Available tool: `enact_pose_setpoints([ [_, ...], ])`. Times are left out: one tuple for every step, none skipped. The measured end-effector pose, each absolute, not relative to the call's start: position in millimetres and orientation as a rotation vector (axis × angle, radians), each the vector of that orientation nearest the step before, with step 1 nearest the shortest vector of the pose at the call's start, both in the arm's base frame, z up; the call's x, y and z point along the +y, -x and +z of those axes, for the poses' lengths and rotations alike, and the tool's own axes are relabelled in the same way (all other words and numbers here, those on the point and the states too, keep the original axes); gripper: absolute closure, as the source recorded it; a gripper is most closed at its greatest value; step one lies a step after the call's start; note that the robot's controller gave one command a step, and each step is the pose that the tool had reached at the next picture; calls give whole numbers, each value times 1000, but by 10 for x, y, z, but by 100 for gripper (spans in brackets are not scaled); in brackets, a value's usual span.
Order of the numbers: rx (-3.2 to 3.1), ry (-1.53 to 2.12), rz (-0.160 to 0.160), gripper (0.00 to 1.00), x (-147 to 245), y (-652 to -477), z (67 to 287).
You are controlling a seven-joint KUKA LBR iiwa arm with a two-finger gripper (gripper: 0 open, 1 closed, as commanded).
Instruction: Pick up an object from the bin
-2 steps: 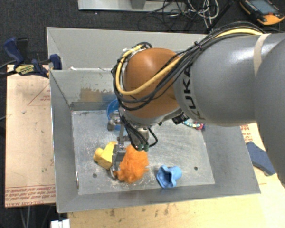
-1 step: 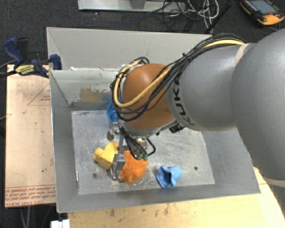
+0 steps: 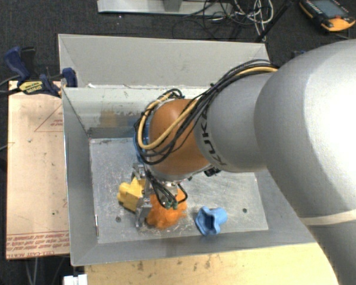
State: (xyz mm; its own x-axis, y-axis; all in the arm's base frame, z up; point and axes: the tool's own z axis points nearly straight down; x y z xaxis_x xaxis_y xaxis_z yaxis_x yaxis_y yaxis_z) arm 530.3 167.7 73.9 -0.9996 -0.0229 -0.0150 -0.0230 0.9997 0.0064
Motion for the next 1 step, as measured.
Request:
enact_pose_setpoints([
  [3126, 36, 10, 100, 1677, -5303, 739],
])
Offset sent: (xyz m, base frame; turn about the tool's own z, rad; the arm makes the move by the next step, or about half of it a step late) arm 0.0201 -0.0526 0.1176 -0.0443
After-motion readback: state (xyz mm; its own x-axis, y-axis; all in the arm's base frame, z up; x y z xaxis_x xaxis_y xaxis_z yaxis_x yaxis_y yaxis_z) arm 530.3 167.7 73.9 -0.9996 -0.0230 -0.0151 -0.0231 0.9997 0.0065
